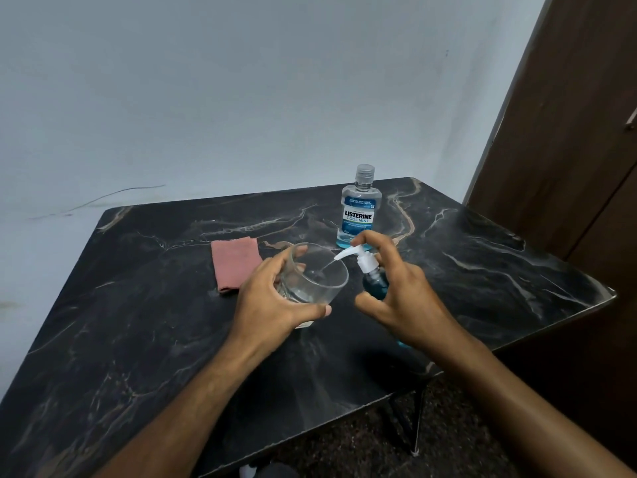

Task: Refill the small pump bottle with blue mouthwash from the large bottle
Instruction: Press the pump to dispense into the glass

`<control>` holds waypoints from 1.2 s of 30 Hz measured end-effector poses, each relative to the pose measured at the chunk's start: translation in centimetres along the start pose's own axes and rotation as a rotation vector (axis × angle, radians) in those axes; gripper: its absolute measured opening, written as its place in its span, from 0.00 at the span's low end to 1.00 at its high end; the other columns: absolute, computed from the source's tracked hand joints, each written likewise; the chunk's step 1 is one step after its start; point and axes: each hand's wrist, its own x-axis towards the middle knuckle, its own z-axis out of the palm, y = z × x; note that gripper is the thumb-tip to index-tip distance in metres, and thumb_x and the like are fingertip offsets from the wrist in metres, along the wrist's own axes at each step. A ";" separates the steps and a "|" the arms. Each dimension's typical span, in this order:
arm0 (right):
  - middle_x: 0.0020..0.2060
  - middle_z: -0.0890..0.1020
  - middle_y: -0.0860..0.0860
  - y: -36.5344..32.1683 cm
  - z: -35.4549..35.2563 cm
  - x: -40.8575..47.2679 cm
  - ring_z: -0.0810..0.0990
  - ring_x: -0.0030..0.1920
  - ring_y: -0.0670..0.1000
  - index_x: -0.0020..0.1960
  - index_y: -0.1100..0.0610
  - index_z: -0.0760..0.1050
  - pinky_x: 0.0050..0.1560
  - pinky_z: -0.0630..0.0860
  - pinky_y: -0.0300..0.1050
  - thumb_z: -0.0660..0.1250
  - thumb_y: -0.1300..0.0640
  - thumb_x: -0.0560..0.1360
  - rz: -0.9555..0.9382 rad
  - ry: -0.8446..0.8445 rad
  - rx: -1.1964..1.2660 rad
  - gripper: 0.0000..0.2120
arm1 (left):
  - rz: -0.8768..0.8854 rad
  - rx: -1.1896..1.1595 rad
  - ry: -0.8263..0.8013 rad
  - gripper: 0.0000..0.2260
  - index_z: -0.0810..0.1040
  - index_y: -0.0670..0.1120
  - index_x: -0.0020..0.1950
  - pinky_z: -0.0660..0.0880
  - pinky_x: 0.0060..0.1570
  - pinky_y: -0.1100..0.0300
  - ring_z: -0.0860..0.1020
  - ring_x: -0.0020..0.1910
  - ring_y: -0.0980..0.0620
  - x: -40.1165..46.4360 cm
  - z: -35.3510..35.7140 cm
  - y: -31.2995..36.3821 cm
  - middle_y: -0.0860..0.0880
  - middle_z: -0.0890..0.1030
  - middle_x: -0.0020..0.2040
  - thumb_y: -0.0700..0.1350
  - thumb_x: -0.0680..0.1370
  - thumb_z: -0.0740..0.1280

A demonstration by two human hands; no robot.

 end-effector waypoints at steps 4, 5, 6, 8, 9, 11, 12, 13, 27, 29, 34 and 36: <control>0.41 0.78 0.32 -0.3 0.2 0.1 0.78 0.37 0.39 0.63 0.27 0.58 0.33 0.71 0.30 0.64 0.48 0.65 -0.003 -0.014 -0.027 0.31 | -0.009 -0.019 -0.001 0.38 0.78 0.63 0.63 0.75 0.54 0.67 0.80 0.57 0.63 -0.1 0.0 -0.1 0.57 0.83 0.55 0.50 0.55 0.82; 0.40 0.78 0.35 -0.2 0.2 0.1 0.78 0.37 0.40 0.64 0.28 0.59 0.33 0.71 0.31 0.65 0.49 0.65 -0.008 -0.015 -0.031 0.32 | -0.008 -0.019 -0.001 0.38 0.78 0.63 0.63 0.75 0.54 0.67 0.80 0.57 0.63 -0.1 0.0 -0.1 0.57 0.83 0.55 0.50 0.55 0.82; 0.40 0.79 0.38 -0.1 0.2 0.2 0.78 0.37 0.40 0.66 0.29 0.59 0.33 0.71 0.32 0.67 0.51 0.66 -0.019 -0.019 -0.029 0.35 | -0.004 -0.017 0.000 0.38 0.78 0.62 0.64 0.76 0.54 0.67 0.80 0.57 0.63 -0.1 0.1 -0.1 0.57 0.83 0.55 0.50 0.55 0.82; 0.44 0.81 0.40 0.1 0.3 0.2 0.80 0.38 0.42 0.72 0.30 0.57 0.35 0.74 0.34 0.69 0.56 0.66 -0.041 -0.039 -0.019 0.41 | 0.004 -0.016 0.003 0.38 0.78 0.62 0.64 0.77 0.55 0.64 0.80 0.57 0.63 0.0 0.1 -0.1 0.56 0.83 0.56 0.49 0.55 0.82; 0.47 0.81 0.39 0.1 0.3 0.3 0.81 0.39 0.43 0.73 0.30 0.56 0.36 0.76 0.35 0.69 0.57 0.66 -0.047 -0.047 -0.017 0.43 | 0.006 -0.016 0.006 0.38 0.78 0.61 0.64 0.77 0.56 0.63 0.80 0.58 0.62 0.0 0.1 -0.2 0.56 0.83 0.56 0.49 0.55 0.82; 0.47 0.81 0.38 0.2 0.4 0.3 0.82 0.40 0.44 0.74 0.30 0.56 0.36 0.78 0.34 0.70 0.58 0.66 -0.058 -0.054 0.002 0.44 | 0.013 -0.012 0.010 0.38 0.78 0.62 0.64 0.78 0.58 0.61 0.80 0.59 0.62 0.1 0.1 -0.2 0.56 0.83 0.57 0.49 0.55 0.82; 0.46 0.81 0.38 0.2 0.4 0.3 0.82 0.39 0.44 0.73 0.31 0.57 0.35 0.77 0.33 0.70 0.59 0.66 -0.062 -0.055 0.018 0.43 | 0.016 -0.009 0.011 0.38 0.78 0.62 0.64 0.78 0.58 0.60 0.80 0.59 0.61 0.1 0.1 -0.2 0.56 0.83 0.57 0.49 0.55 0.82; 0.46 0.81 0.39 0.2 0.5 0.4 0.82 0.38 0.44 0.72 0.32 0.59 0.34 0.75 0.32 0.70 0.59 0.67 -0.065 -0.052 0.029 0.41 | 0.018 -0.005 0.011 0.38 0.77 0.62 0.65 0.78 0.58 0.59 0.80 0.59 0.61 0.1 0.1 -0.3 0.56 0.83 0.56 0.50 0.55 0.82; 0.46 0.78 0.31 -0.1 0.1 0.5 0.80 0.38 0.40 0.70 0.30 0.59 0.34 0.73 0.30 0.71 0.59 0.67 -0.051 -0.061 -0.017 0.41 | 0.017 -0.005 0.031 0.39 0.77 0.60 0.66 0.77 0.56 0.63 0.79 0.59 0.63 0.0 0.2 -0.4 0.57 0.82 0.56 0.49 0.55 0.83; 0.44 0.78 0.31 -0.1 0.1 0.5 0.79 0.37 0.40 0.67 0.29 0.59 0.33 0.72 0.30 0.70 0.57 0.66 -0.043 -0.060 -0.022 0.38 | 0.017 -0.004 0.036 0.39 0.77 0.60 0.66 0.77 0.56 0.62 0.79 0.59 0.62 0.1 0.1 -0.4 0.57 0.82 0.56 0.50 0.55 0.83; 0.40 0.79 0.38 0.0 0.1 0.4 0.78 0.36 0.41 0.64 0.29 0.60 0.33 0.72 0.31 0.69 0.54 0.66 -0.021 -0.039 -0.016 0.35 | 0.022 -0.006 0.048 0.39 0.77 0.61 0.65 0.78 0.57 0.61 0.80 0.58 0.61 0.1 0.2 -0.4 0.56 0.83 0.56 0.50 0.55 0.83; 0.42 0.79 0.37 0.0 0.0 0.4 0.79 0.36 0.41 0.68 0.31 0.60 0.33 0.72 0.31 0.70 0.57 0.66 -0.033 -0.048 -0.014 0.38 | 0.020 -0.008 0.050 0.39 0.77 0.61 0.65 0.78 0.57 0.60 0.80 0.58 0.62 0.0 0.2 -0.4 0.56 0.83 0.55 0.49 0.55 0.83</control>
